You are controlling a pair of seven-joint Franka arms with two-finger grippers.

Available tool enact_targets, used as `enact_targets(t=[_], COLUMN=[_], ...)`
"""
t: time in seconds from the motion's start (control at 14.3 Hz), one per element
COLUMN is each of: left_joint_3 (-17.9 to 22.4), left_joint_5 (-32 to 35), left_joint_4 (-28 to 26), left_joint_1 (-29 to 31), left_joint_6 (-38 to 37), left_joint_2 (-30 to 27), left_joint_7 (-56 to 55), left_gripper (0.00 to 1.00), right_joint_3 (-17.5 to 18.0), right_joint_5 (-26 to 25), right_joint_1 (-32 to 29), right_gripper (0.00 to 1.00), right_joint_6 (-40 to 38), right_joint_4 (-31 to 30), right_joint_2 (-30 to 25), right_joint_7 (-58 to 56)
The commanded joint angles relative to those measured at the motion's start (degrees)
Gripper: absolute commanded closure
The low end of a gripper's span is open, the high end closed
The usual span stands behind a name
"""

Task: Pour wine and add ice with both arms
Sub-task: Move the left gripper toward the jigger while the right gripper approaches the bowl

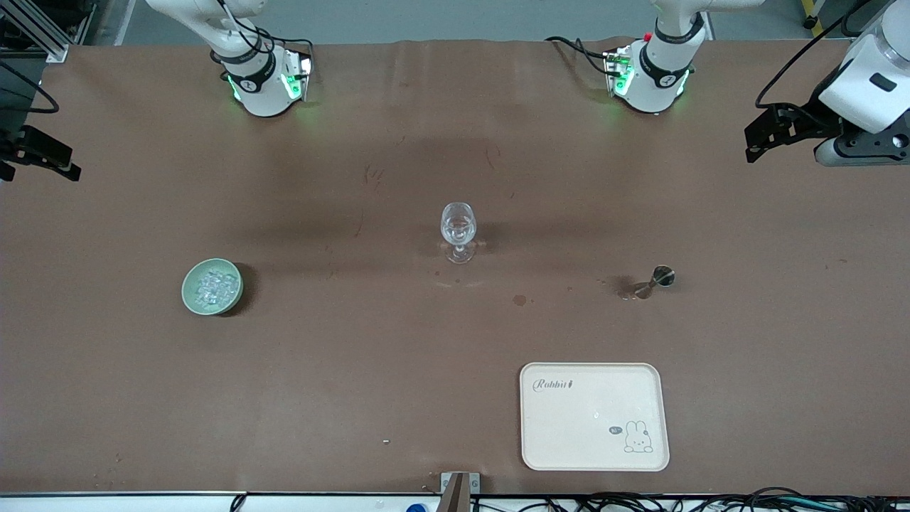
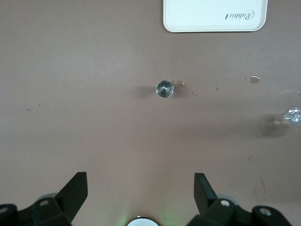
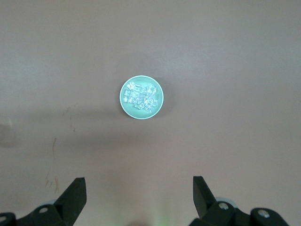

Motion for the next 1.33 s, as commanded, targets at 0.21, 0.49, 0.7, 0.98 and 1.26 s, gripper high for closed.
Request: enact_targets(t=[0.21, 0.49, 0.7, 0.98, 1.26], left_joint_3=[0.8, 3.4, 3.5, 3.5, 3.4], left_joint_5=[0.7, 0.7, -1.5, -17.5, -20.6], left_joint_4=[2.2, 2.9, 3.8, 3.8, 3.7], left_joint_1=[0.5, 1.0, 4.1, 11.6, 11.8], left_joint_6=[-1.0, -0.2, 0.9, 3.7, 5.6], left_joint_2=[1.0, 4.9, 8.4, 16.0, 21.4], left_joint_7=[0.1, 1.4, 0.3, -10.1, -25.7], left_gripper=[0.00, 0.00, 0.00, 0.00, 0.00], right_joint_3=[0.4, 0.4, 0.4, 0.4, 0.4], right_joint_5=[0.5, 0.5, 0.5, 0.4, 0.4], right_joint_1=[0.1, 0.0, 0.1, 0.1, 0.0], right_gripper=[0.00, 0.00, 0.00, 0.00, 0.00], right_joint_6=[0.5, 0.5, 0.9, 6.3, 19.8], right_joint_4=[-1.3, -1.5, -1.7, -4.7, -16.3], right_joint_2=[-0.7, -0.6, 0.2, 2.3, 2.3], right_joint_7=[0.6, 0.6, 0.6, 0.5, 0.5])
